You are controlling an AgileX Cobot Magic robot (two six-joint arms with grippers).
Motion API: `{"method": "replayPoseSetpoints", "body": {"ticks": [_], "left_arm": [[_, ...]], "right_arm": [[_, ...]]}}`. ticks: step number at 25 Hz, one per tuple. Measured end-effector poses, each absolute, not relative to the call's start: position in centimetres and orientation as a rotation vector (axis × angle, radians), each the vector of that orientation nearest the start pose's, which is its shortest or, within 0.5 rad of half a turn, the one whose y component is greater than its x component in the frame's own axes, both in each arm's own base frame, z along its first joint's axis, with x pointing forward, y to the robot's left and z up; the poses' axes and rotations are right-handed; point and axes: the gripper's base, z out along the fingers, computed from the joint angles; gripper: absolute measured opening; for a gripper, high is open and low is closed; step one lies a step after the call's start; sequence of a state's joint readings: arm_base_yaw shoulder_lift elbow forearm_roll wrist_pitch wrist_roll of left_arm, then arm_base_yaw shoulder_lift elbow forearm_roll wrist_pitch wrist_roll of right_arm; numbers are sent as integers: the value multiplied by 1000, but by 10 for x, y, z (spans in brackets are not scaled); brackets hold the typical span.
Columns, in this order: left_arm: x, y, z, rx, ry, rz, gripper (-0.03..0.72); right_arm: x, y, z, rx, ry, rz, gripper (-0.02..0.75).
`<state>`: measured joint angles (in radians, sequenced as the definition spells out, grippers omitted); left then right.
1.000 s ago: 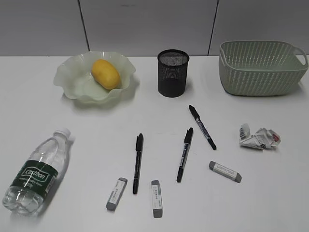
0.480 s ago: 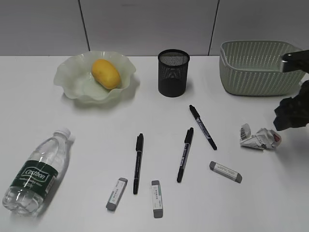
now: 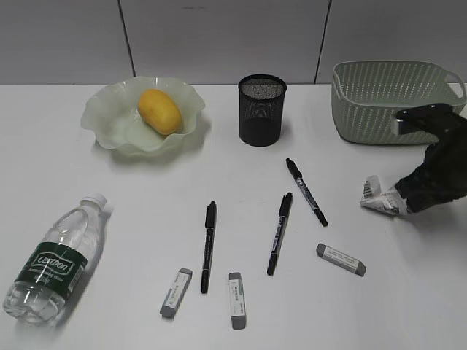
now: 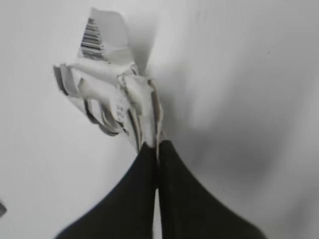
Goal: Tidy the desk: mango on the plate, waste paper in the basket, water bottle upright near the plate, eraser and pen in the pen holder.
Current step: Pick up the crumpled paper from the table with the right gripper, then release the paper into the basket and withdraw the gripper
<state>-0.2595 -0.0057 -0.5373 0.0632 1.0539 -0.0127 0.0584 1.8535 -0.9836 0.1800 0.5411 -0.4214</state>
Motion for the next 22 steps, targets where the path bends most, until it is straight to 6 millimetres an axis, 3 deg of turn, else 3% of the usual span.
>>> {"method": "replayPoseSetpoints", "body": {"ticks": [3, 7, 9, 11, 15, 17, 19, 22], "left_arm": [[-9, 7, 288, 236, 1980, -98, 374], [-9, 7, 288, 169, 1986, -55, 374], [-9, 6, 288, 120, 1989, -23, 374], [-10, 6, 288, 90, 1991, -4, 374], [-10, 6, 288, 80, 1991, 3, 374], [-10, 6, 288, 80, 1991, 3, 374], [-10, 6, 288, 80, 1991, 3, 374], [-10, 6, 288, 80, 1991, 3, 374]], "right_arm": [[338, 29, 180, -448, 2678, 76, 12], [362, 29, 256, -385, 2361, 24, 12], [383, 30, 274, -365, 2263, 6, 12], [407, 31, 273, -358, 2234, 0, 12], [452, 34, 236, -350, 2314, 21, 39], [464, 33, 217, -327, 2380, 21, 153], [470, 32, 205, -310, 2441, 9, 329], [466, 31, 209, -290, 2503, 7, 531]]}}
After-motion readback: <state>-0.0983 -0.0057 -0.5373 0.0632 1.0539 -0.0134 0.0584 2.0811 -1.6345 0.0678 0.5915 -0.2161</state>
